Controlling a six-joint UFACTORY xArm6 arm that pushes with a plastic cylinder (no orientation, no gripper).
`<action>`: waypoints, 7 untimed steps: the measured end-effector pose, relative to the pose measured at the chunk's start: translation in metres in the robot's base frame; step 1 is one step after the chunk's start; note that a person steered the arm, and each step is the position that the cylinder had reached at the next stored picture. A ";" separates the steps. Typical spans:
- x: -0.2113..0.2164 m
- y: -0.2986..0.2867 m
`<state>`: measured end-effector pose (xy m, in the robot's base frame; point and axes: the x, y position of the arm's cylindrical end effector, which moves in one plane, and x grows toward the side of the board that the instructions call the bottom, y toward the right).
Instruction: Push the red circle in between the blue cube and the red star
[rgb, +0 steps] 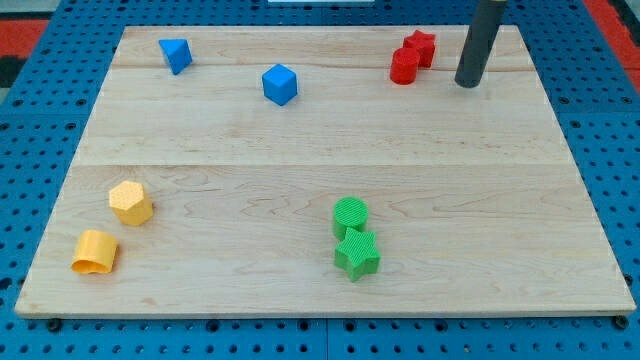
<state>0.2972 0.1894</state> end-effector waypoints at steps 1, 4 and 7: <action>-0.025 -0.019; -0.003 -0.079; 0.038 -0.139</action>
<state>0.3348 0.0501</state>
